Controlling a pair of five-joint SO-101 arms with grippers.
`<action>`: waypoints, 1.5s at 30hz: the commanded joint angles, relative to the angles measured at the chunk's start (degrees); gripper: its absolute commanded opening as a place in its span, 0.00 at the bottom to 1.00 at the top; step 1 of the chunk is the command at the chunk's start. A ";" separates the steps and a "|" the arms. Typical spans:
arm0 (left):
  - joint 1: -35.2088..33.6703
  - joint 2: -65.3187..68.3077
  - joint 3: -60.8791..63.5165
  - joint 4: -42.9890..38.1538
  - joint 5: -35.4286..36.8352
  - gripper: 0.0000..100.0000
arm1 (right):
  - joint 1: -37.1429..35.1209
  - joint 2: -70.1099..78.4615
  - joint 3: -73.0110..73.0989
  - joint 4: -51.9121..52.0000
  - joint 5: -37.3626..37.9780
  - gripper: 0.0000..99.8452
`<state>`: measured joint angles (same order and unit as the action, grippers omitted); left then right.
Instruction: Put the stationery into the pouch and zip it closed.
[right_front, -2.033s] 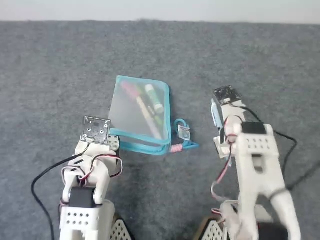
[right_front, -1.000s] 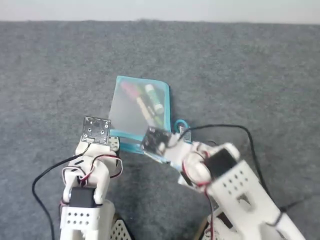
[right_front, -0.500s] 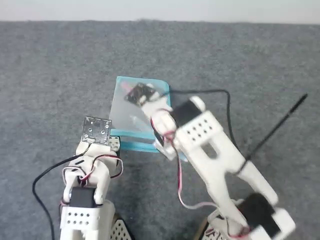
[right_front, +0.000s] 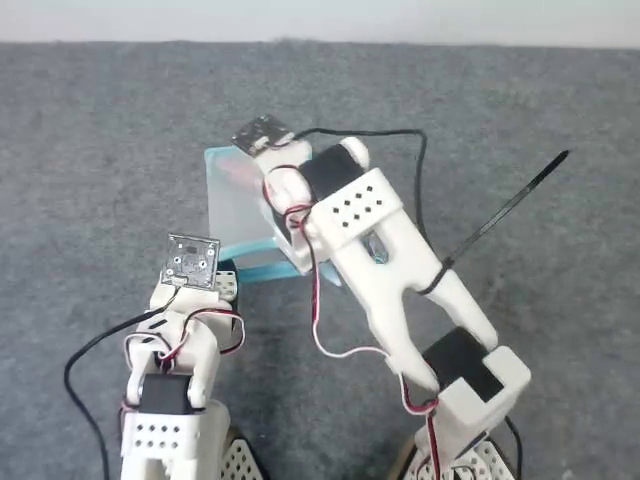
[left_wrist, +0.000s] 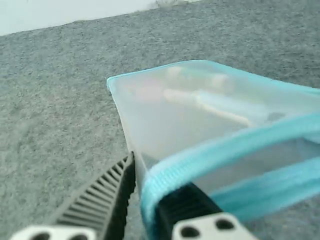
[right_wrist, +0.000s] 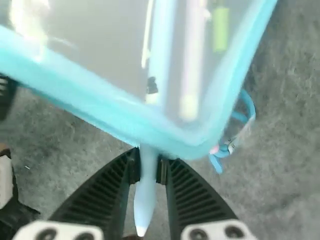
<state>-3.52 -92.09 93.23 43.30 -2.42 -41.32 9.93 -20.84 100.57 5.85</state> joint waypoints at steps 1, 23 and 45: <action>0.18 0.44 -0.66 -2.02 0.70 0.01 | -3.74 -1.36 -6.24 2.15 -0.53 0.01; -1.49 0.44 -0.92 -2.11 0.79 0.01 | 3.47 -25.10 11.60 -2.68 5.19 0.10; -1.32 0.44 -0.92 -2.11 0.79 0.01 | 0.13 -52.09 65.23 -37.23 11.52 0.01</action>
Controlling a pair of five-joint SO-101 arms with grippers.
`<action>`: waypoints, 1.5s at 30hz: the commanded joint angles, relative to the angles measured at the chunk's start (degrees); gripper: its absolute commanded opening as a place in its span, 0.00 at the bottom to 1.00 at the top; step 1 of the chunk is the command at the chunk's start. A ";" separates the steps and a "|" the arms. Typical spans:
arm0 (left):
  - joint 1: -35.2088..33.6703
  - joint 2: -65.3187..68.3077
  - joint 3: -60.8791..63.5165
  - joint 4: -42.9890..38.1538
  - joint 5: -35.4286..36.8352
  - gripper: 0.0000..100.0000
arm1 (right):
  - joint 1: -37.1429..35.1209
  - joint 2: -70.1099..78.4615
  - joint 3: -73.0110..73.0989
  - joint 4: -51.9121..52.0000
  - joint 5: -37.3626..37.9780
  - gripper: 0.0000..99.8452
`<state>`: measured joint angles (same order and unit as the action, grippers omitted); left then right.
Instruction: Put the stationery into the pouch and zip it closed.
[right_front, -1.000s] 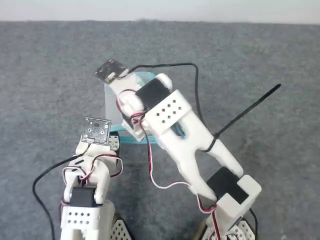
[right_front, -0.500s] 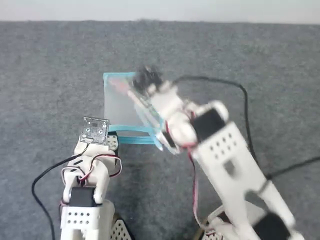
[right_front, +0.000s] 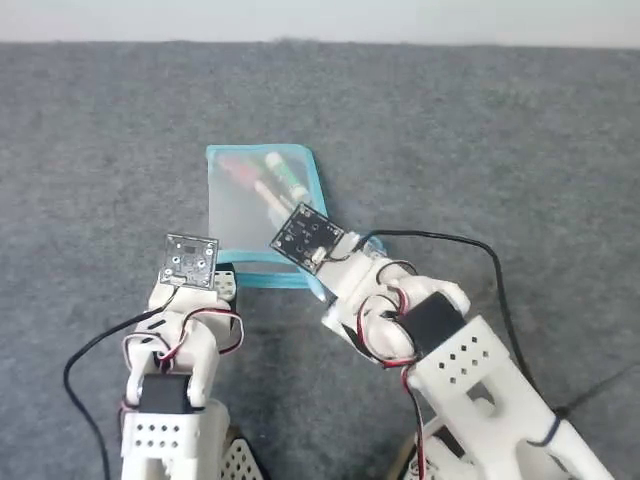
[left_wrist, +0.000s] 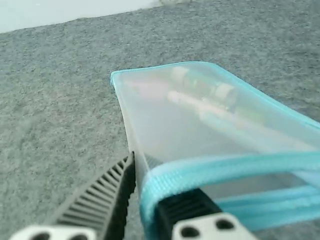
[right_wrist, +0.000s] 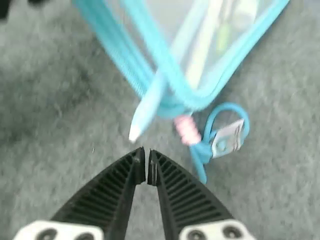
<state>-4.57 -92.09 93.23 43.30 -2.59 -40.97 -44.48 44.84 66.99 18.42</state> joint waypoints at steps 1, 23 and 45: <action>-0.26 0.44 -0.92 -2.11 0.97 0.01 | -0.22 3.56 -0.53 -4.62 -1.05 0.01; 1.93 0.44 -0.66 -2.02 0.88 0.01 | -4.35 27.56 -22.95 -8.57 -5.10 0.01; 2.11 0.44 -0.66 -1.85 0.88 0.01 | -4.00 9.45 -4.66 -12.70 -4.66 0.01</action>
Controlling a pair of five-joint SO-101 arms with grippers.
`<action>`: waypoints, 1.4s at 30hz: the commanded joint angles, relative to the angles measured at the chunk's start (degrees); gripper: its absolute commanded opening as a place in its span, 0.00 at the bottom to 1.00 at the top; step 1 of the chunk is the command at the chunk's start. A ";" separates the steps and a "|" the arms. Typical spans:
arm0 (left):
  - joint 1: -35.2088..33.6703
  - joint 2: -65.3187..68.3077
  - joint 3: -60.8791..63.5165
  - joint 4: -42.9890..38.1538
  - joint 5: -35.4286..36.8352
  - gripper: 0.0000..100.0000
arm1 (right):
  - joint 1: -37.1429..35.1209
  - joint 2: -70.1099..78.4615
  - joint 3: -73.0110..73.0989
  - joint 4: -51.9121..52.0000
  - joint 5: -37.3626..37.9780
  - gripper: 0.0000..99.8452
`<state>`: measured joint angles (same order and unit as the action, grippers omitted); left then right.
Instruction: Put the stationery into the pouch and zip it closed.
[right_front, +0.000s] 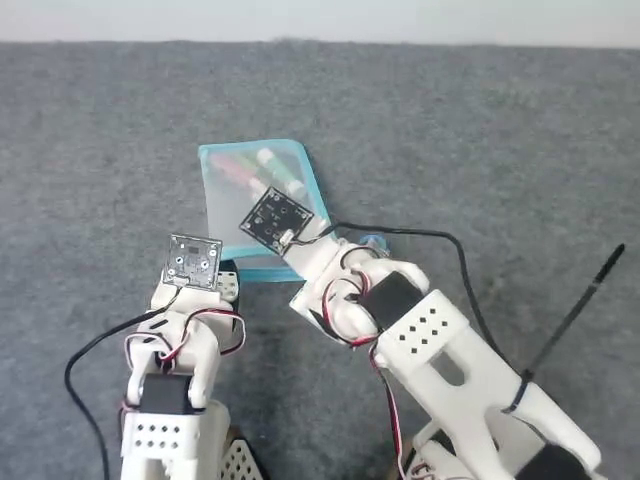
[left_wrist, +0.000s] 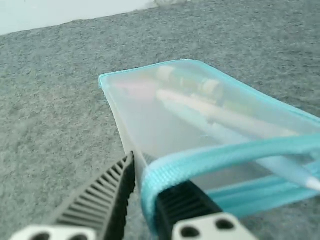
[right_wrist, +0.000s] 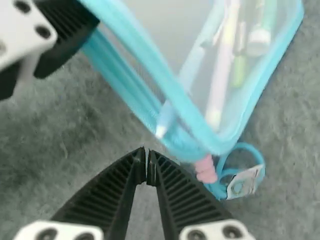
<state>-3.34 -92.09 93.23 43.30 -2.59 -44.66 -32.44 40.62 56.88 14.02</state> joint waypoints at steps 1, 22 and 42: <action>0.88 0.44 -0.66 -1.85 0.88 0.01 | -0.31 -2.51 -0.44 -3.21 -0.35 0.01; 0.97 0.44 -0.66 -1.76 0.88 0.01 | 3.74 15.78 -11.16 -12.00 -0.26 0.01; 0.97 0.44 -0.31 -1.85 0.88 0.01 | 9.45 -9.54 13.80 -10.24 2.55 0.10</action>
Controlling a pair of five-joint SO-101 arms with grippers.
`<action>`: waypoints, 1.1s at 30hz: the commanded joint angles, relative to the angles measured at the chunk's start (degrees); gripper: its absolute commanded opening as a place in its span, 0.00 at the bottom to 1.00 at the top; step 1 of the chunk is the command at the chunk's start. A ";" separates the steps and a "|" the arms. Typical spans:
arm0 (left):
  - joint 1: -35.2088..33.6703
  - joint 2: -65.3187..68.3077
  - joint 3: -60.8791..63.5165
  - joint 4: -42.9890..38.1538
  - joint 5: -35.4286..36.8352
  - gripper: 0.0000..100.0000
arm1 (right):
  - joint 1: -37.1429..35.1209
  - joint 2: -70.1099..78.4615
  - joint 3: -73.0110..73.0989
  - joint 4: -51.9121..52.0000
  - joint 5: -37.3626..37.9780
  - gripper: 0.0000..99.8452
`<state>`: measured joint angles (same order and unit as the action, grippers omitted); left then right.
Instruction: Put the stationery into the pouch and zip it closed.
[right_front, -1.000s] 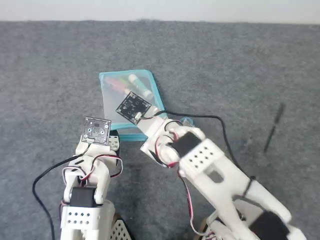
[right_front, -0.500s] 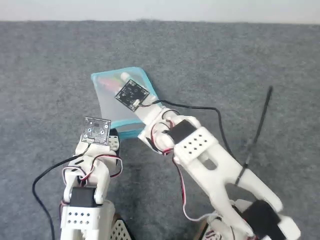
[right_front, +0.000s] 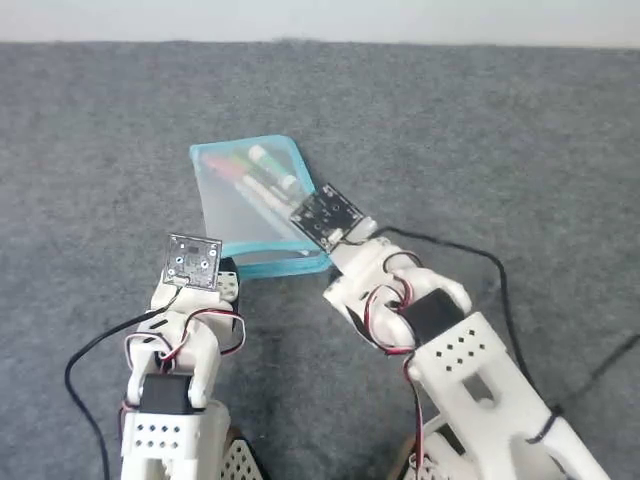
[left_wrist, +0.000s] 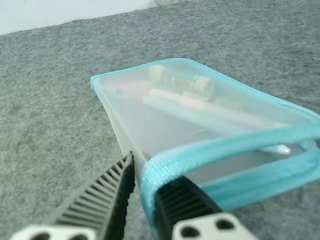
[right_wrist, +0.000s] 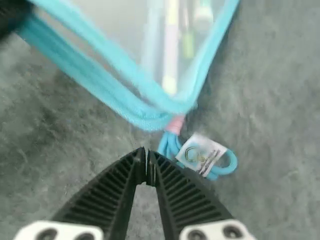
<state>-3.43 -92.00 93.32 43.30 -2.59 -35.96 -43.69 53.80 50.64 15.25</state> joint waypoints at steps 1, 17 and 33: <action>1.05 0.35 -0.40 -1.85 0.88 0.01 | 0.66 3.47 0.62 -4.88 1.05 0.13; 0.97 0.35 -0.40 -1.85 0.88 0.01 | 8.13 28.09 -7.21 -10.86 1.41 0.10; 0.70 0.35 -0.48 -1.93 0.88 0.01 | 15.43 21.49 -22.24 31.43 5.63 0.01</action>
<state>-3.34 -92.00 93.32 43.30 -2.59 -22.51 -16.09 36.75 74.46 19.56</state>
